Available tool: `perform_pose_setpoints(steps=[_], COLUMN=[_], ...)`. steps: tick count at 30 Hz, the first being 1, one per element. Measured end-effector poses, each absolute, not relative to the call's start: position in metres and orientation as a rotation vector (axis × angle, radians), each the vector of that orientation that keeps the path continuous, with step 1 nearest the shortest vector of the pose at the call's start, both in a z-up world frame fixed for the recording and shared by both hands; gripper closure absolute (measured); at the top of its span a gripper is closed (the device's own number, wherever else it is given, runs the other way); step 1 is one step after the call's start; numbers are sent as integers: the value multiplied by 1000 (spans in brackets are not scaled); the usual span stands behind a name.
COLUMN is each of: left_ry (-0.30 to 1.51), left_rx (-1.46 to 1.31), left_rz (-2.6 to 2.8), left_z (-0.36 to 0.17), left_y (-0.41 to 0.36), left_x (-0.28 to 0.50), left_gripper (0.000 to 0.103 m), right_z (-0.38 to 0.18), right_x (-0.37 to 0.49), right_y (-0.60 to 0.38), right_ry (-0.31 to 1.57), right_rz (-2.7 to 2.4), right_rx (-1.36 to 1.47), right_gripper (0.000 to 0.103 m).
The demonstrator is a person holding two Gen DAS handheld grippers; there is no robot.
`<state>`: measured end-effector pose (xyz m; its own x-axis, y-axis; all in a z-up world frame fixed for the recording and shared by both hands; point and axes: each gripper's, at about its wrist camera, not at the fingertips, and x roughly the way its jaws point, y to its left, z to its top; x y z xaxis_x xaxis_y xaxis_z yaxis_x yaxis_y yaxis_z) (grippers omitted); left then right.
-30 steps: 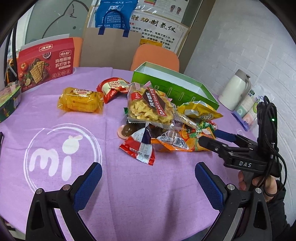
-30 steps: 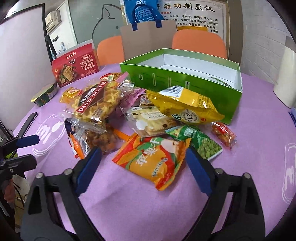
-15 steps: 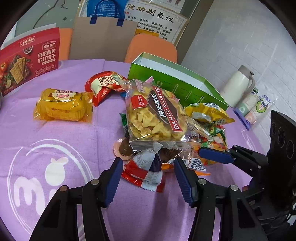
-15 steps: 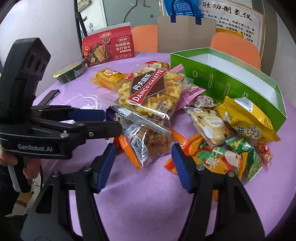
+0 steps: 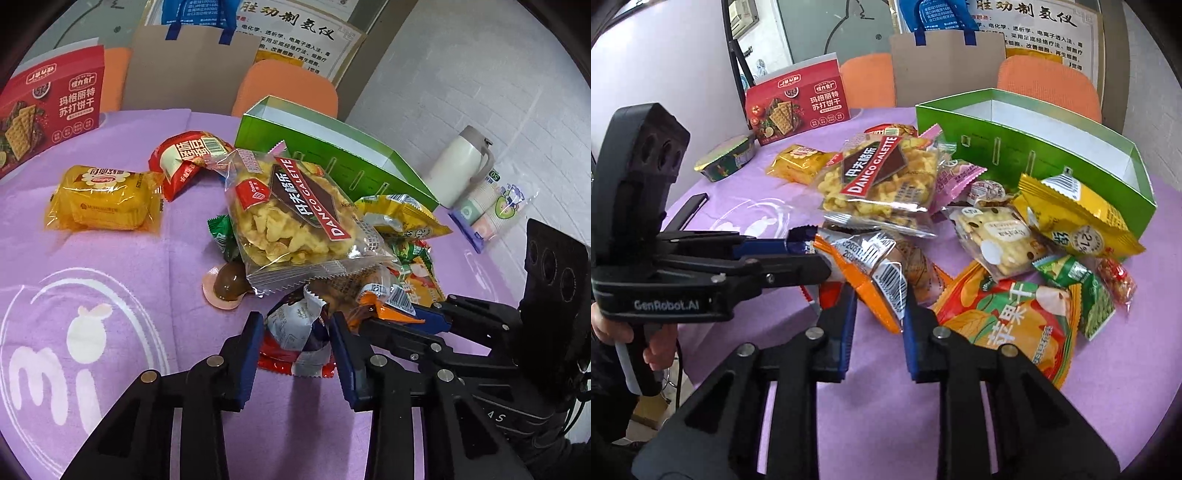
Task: Organize snacks
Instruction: 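Grasp the clear orange-striped bag with the right gripper while the left gripper grasps a red-white packet, then carry both packets into the green box and open both grippers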
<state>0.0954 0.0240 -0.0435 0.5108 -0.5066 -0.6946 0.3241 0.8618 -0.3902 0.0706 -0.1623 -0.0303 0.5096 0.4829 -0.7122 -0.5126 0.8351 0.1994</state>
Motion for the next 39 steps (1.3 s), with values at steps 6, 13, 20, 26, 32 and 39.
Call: perform_pose_setpoints(steps=[6, 13, 20, 26, 32, 39], left_ry=[914, 922, 826, 704, 670, 731], left_rx=[-177, -182, -170, -176, -180, -163], left_rz=[-483, -485, -576, -617, -601, -590], left_z=[-53, -45, 8, 63, 92, 87], left_y=[14, 15, 20, 21, 1, -39], left_x=[99, 91, 62, 67, 111, 177], left_gripper=[48, 62, 63, 63, 63, 63], right_z=[-27, -13, 21, 58, 82, 68], right_x=[62, 51, 42, 47, 75, 130], right_y=[-175, -182, -199, -219, -244, -277], right_ry=[844, 812, 737, 645, 577, 618], right_rz=[607, 624, 652, 624, 499, 334], right_rx=[18, 45, 89, 108, 104, 141], right_gripper=[78, 78, 78, 78, 78, 78])
